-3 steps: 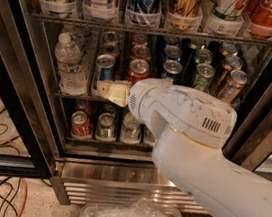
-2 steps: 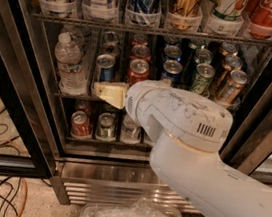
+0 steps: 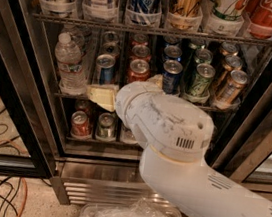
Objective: Pick coke can from middle shelf of fridge
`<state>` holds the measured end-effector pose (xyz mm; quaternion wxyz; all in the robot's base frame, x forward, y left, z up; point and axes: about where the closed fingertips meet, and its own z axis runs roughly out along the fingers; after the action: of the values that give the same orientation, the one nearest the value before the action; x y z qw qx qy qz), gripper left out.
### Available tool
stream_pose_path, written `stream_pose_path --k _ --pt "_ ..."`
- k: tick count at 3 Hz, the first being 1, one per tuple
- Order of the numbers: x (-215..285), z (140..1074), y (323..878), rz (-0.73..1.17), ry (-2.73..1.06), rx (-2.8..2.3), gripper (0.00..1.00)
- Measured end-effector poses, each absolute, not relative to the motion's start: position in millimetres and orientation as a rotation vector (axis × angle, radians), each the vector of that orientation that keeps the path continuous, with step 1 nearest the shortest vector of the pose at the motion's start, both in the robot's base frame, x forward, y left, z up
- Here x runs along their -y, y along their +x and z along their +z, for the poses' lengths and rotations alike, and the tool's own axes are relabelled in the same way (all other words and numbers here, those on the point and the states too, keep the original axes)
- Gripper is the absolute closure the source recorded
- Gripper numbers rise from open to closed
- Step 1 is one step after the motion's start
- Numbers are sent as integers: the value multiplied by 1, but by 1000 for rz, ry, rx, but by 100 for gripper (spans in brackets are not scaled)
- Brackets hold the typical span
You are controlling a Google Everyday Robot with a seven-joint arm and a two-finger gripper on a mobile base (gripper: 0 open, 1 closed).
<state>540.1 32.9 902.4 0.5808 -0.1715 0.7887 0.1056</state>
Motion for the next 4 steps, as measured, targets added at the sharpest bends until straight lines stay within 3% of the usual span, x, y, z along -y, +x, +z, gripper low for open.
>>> stream_pose_path --k 3,4 --pt "-49 891 539 261 -471 -1831 0" --pt "-50 876 543 262 -453 -1840 12"
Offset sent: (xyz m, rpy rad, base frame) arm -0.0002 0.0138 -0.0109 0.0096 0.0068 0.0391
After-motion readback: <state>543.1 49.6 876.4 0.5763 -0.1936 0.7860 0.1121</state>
